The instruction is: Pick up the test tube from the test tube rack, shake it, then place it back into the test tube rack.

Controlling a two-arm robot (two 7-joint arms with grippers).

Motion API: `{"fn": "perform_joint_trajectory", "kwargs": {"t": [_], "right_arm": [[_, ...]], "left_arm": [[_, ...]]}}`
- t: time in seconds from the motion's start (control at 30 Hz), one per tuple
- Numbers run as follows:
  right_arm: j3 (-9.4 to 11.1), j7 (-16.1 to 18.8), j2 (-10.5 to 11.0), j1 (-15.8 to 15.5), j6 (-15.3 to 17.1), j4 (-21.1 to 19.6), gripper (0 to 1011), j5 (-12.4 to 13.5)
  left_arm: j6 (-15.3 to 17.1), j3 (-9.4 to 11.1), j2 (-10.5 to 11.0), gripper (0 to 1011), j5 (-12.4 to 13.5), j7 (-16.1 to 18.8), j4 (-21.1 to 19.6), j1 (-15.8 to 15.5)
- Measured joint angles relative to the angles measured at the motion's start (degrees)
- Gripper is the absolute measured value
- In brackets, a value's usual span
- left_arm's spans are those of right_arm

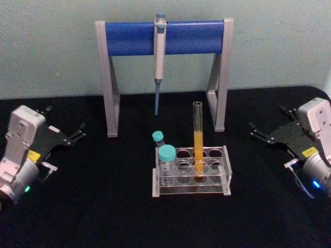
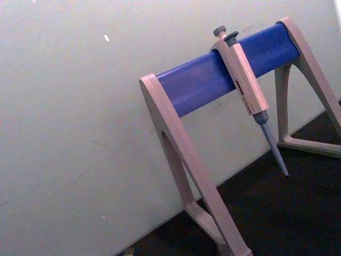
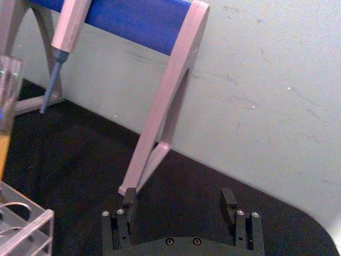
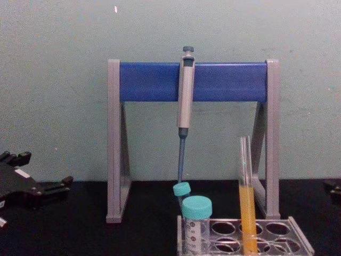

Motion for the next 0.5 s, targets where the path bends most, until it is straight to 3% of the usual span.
{"fn": "perform_joint_trajectory", "kwargs": {"t": [0.33, 0.5], "right_arm": [[2.7, 2.6, 0.9, -3.7, 2.6, -5.4, 1000, 3.0], [4.4, 4.3, 0.9, -6.0, 4.0, -8.3, 1000, 5.7]], "left_arm": [[0.0, 0.0, 0.0, 1001, 0.0, 0.0, 0.0, 0.0], [0.0, 0.0, 0.0, 1001, 0.0, 0.0, 0.0, 0.0]]}}
